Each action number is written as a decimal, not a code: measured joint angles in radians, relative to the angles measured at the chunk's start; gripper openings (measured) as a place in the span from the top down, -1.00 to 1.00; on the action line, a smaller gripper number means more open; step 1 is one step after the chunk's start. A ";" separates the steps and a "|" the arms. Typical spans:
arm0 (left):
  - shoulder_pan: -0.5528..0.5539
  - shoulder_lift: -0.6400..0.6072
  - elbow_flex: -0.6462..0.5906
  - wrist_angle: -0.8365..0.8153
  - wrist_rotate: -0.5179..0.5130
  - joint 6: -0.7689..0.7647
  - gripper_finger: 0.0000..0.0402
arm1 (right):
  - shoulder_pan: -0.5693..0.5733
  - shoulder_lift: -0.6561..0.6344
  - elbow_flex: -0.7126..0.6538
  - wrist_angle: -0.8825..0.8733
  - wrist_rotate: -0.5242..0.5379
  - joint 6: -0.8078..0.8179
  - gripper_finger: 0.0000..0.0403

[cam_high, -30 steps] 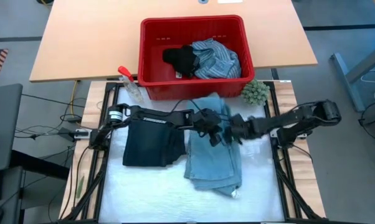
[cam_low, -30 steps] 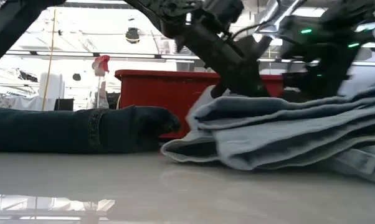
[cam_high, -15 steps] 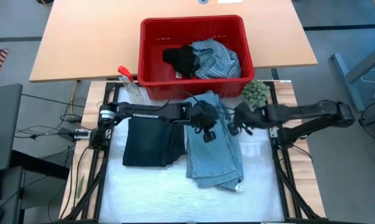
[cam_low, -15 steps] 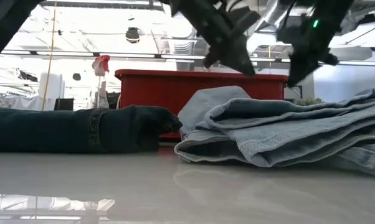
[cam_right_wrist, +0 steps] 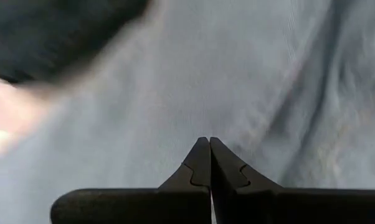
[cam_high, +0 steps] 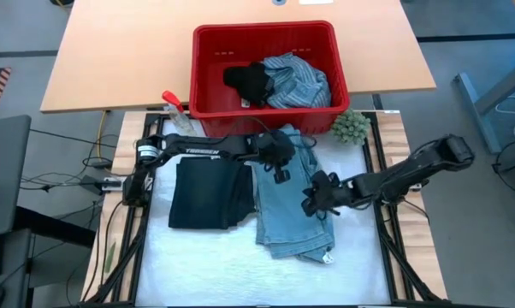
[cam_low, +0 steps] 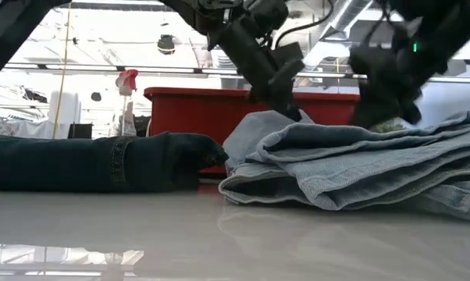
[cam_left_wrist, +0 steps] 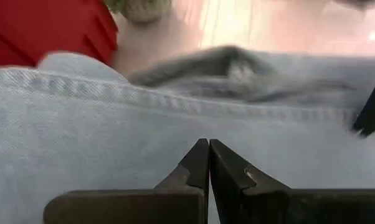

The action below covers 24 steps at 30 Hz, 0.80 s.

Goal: Fold Laundry from Bin
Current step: Fold the light blue pants

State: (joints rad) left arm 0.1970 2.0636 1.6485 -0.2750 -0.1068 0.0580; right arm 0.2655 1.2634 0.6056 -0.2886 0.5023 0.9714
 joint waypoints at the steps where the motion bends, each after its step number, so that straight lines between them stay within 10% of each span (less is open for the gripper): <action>1: 0.015 0.010 0.000 0.004 0.020 -0.012 1.00 | 0.010 0.027 -0.001 -0.014 0.000 0.037 0.91; 16: 0.074 0.148 0.012 0.209 0.053 -0.134 1.00 | 0.292 0.109 0.231 -0.332 0.132 0.269 0.91; 24: 0.072 0.148 0.012 0.192 0.043 -0.134 1.00 | 0.259 0.232 0.307 0.075 0.099 -0.053 0.91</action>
State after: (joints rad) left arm 0.2690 2.2112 1.6608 -0.0834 -0.0639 -0.0761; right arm 0.5242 1.4956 0.9123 -0.2138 0.6010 0.9184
